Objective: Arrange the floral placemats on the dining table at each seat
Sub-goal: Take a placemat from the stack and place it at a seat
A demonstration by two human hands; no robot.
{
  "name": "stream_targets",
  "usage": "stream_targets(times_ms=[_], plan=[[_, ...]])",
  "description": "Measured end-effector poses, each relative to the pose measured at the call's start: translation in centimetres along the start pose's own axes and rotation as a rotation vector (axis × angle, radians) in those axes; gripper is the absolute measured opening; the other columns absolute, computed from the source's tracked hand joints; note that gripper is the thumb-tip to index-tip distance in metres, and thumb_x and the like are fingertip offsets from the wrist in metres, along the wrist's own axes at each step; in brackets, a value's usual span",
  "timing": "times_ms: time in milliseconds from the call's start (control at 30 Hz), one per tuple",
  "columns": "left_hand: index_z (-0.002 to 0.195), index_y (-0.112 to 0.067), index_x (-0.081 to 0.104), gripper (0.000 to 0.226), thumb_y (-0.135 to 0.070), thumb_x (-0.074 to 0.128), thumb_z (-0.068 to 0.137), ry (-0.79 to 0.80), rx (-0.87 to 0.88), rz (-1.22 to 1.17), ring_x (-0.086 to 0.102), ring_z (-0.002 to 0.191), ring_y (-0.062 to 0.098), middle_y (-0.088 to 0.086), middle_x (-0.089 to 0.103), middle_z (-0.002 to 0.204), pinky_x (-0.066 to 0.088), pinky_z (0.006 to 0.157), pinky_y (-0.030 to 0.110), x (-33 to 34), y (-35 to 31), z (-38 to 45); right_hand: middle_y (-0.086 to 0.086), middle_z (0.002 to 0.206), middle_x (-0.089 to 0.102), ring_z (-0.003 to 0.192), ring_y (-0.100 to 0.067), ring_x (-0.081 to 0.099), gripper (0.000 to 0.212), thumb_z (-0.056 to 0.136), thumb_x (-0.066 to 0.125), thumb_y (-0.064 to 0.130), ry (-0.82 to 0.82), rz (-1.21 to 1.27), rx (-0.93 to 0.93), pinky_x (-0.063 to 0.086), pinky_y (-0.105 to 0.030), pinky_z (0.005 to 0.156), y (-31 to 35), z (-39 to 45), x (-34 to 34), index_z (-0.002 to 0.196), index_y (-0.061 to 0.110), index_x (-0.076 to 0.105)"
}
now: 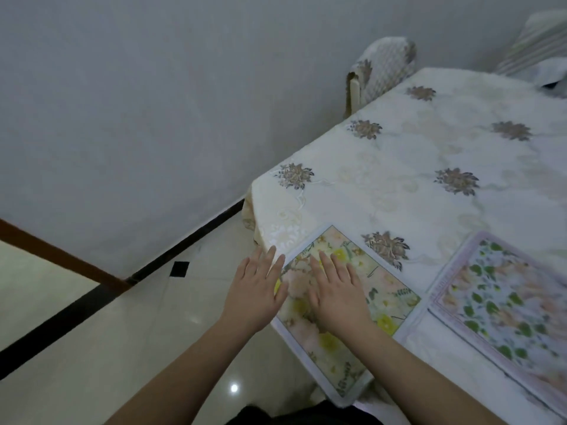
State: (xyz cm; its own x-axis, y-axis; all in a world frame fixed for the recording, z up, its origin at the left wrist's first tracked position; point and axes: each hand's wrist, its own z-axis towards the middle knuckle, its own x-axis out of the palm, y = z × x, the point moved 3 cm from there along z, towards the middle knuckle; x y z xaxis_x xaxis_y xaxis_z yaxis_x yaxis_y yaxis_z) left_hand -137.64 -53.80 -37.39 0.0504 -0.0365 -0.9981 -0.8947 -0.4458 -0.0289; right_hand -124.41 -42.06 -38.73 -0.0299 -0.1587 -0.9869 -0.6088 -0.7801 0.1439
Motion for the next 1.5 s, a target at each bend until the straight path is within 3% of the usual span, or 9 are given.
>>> stream_targets(times_ms=[67, 200, 400, 633, 833, 1000, 1067, 1267, 1500], plan=[[0.143, -0.017, 0.055, 0.059, -0.047, 0.031, 0.099, 0.02, 0.056, -0.008, 0.045, 0.14, 0.031, 0.008, 0.049, 0.151, 0.039, 0.111, 0.047, 0.5, -0.3, 1.9, -0.007, 0.151, 0.045, 0.14, -0.027, 0.04, 0.061, 0.095, 0.028, 0.045, -0.014, 0.013, 0.063, 0.025, -0.048, 0.114, -1.0, 0.3, 0.1, 0.146, 0.017, 0.046], [0.148, -0.018, 0.047, 0.059, -0.046, 0.031, 0.1, 0.014, 0.204, -0.02, 0.036, 0.146, 0.031, 0.007, 0.04, 0.157, 0.024, 0.114, 0.045, 1.5, -1.2, 5.7, -0.008, 0.145, 0.051, 0.136, -0.028, 0.047, 0.059, 0.094, 0.03, 0.042, -0.04, 0.045, 0.196, 0.029, -0.05, 0.115, -2.3, 1.2, 0.5, 0.142, 0.015, 0.051], [0.146, -0.017, 0.05, 0.06, -0.049, 0.031, 0.099, 0.098, 0.442, -0.053, 0.037, 0.145, 0.032, 0.007, 0.042, 0.156, 0.04, 0.111, 0.05, 4.3, -2.0, 10.7, -0.008, 0.147, 0.05, 0.135, -0.027, 0.048, 0.059, 0.093, 0.036, 0.041, -0.079, 0.007, 0.359, 0.02, -0.047, 0.112, -2.8, 2.1, 2.1, 0.143, 0.014, 0.05], [0.145, -0.018, 0.052, 0.058, -0.045, 0.034, 0.096, 0.127, 0.665, -0.084, 0.05, 0.136, 0.031, 0.009, 0.052, 0.148, 0.048, 0.103, 0.047, 5.4, -1.8, 13.3, -0.008, 0.147, 0.049, 0.135, -0.028, 0.047, 0.057, 0.093, 0.033, 0.038, -0.072, 0.056, 0.625, 0.036, -0.051, 0.112, -0.8, 1.5, 3.9, 0.14, 0.014, 0.053], [0.154, -0.021, 0.038, 0.062, -0.047, 0.02, 0.1, 0.198, 0.829, -0.07, 0.029, 0.149, 0.031, 0.007, 0.032, 0.161, 0.031, 0.117, 0.051, 7.2, -1.4, 11.9, -0.007, 0.148, 0.048, 0.136, -0.028, 0.046, 0.056, 0.093, 0.039, 0.039, -0.044, 0.053, 0.807, 0.022, -0.046, 0.114, 0.3, -0.8, 5.8, 0.143, 0.015, 0.049], [0.143, -0.02, 0.054, 0.056, -0.044, 0.032, 0.096, 0.216, 0.872, -0.001, 0.046, 0.139, 0.031, 0.007, 0.05, 0.15, 0.039, 0.11, 0.049, 8.6, -1.2, 11.3, -0.008, 0.146, 0.051, 0.133, -0.029, 0.049, 0.059, 0.09, 0.034, 0.042, 0.057, 0.107, 0.884, 0.04, -0.051, 0.106, 0.6, -3.4, 7.1, 0.139, 0.016, 0.055], [0.144, -0.02, 0.051, 0.057, -0.044, 0.034, 0.096, 0.226, 0.881, -0.004, 0.046, 0.139, 0.031, 0.007, 0.048, 0.152, 0.031, 0.114, 0.048, 9.5, -1.0, 11.2, -0.007, 0.147, 0.049, 0.132, -0.029, 0.05, 0.06, 0.09, 0.034, 0.045, 0.068, 0.118, 0.893, 0.042, -0.05, 0.104, 0.5, -4.1, 7.7, 0.14, 0.018, 0.053], [0.153, -0.025, 0.04, 0.059, -0.05, 0.031, 0.1, 0.206, 0.896, 0.005, 0.037, 0.145, 0.027, 0.003, 0.037, 0.159, 0.018, 0.116, 0.041, 10.4, -0.2, 11.3, 0.003, 0.163, 0.018, 0.149, -0.021, 0.02, 0.066, 0.097, 0.018, 0.058, 0.048, 0.172, 0.828, 0.018, -0.044, 0.118, 0.0, -5.6, 8.9, 0.156, 0.028, 0.022], [0.156, -0.033, 0.026, 0.057, -0.057, 0.019, 0.104, 0.231, 0.862, 0.017, 0.034, 0.147, 0.027, 0.001, 0.032, 0.161, 0.014, 0.116, 0.037, 10.4, 0.4, 11.7, 0.003, 0.163, 0.015, 0.15, -0.022, 0.016, 0.071, 0.093, 0.014, 0.066, 0.059, 0.177, 0.826, 0.001, -0.036, 0.116, -1.7, -8.2, 8.9, 0.155, 0.032, 0.021]])
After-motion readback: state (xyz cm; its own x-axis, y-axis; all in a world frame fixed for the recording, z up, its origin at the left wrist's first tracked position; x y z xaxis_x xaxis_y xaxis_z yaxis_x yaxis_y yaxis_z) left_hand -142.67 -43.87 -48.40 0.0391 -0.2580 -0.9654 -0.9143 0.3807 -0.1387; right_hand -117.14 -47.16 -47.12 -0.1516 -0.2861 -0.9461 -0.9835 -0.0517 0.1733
